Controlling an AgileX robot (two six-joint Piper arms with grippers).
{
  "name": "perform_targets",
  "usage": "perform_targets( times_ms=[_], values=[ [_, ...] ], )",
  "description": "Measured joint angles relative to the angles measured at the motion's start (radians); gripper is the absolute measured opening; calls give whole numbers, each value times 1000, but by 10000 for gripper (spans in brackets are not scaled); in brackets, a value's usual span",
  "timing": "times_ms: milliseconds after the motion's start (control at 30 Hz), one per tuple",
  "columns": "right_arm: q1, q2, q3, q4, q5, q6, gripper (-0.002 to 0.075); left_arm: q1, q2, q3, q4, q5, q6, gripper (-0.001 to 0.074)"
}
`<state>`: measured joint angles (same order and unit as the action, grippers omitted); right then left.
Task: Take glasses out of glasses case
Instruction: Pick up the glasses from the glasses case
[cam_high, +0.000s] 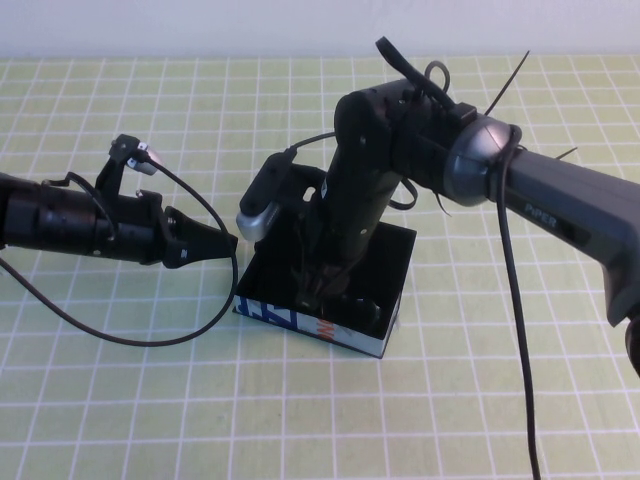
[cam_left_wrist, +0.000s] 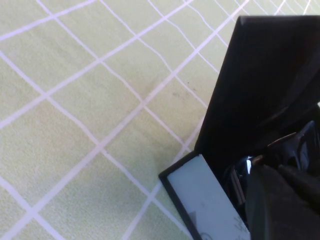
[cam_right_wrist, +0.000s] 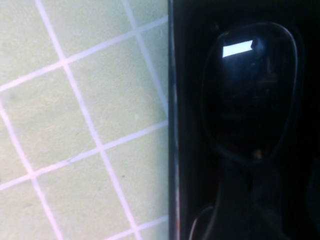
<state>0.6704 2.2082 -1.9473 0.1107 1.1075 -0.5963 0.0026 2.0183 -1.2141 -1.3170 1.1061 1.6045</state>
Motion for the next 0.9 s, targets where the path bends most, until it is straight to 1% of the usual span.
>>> perform_targets(
  times_ms=[900],
  values=[
    [-12, 39, -2, -8, -25, -12, 287, 0, 0, 0, -7, 0, 0, -4]
  ],
)
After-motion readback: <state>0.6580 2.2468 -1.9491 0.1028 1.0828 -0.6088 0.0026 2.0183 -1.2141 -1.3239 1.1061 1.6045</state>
